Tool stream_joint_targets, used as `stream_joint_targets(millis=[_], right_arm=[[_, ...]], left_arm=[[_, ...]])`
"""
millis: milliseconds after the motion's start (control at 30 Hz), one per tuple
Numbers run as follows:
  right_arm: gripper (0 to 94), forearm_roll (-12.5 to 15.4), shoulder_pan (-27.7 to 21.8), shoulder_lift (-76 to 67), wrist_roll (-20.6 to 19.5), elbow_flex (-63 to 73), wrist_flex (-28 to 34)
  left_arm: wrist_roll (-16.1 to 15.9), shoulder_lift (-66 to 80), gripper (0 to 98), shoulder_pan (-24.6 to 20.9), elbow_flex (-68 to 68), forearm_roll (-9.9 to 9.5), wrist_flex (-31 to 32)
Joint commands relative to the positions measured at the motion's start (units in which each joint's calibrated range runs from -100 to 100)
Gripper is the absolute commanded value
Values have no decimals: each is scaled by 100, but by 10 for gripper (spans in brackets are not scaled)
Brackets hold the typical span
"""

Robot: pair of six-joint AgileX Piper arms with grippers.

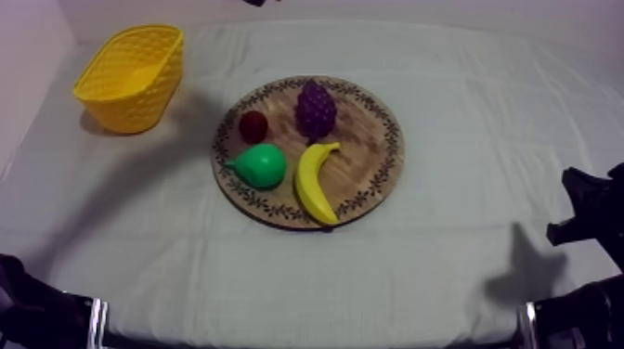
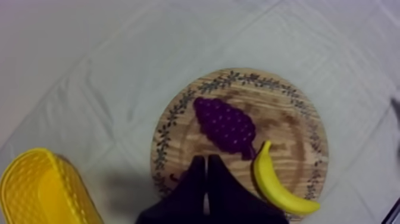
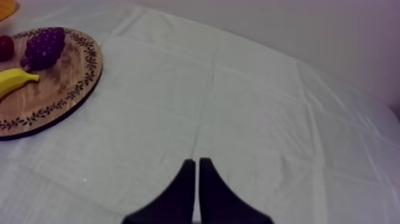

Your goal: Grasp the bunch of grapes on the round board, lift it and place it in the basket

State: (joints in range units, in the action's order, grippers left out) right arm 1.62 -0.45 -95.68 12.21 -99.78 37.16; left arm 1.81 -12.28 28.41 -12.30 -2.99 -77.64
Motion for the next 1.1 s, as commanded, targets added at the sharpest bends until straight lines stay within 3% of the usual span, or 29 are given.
stream_joint_targets(millis=[0, 400, 567, 700, 867, 1067], right_arm=[[5, 2, 0, 0, -3, 1, 2], [5, 2, 0, 0, -3, 1, 2], [5, 2, 0, 0, -3, 1, 2], [5, 2, 0, 0, -3, 1, 2], [5, 2, 0, 0, -3, 1, 2], [5, 2, 0, 0, 1, 1, 2]], left_arm=[[55, -162, 0, 25, -327, 3, -192], [187, -489, 0, 98, -575, 50, -436], [402, -474, 0, 106, -543, 25, -454], [857, -480, 0, 126, -460, -107, -706], [1765, -535, 0, 159, -387, -187, -1048], [2508, -638, 1, 235, -540, -214, -1916]])
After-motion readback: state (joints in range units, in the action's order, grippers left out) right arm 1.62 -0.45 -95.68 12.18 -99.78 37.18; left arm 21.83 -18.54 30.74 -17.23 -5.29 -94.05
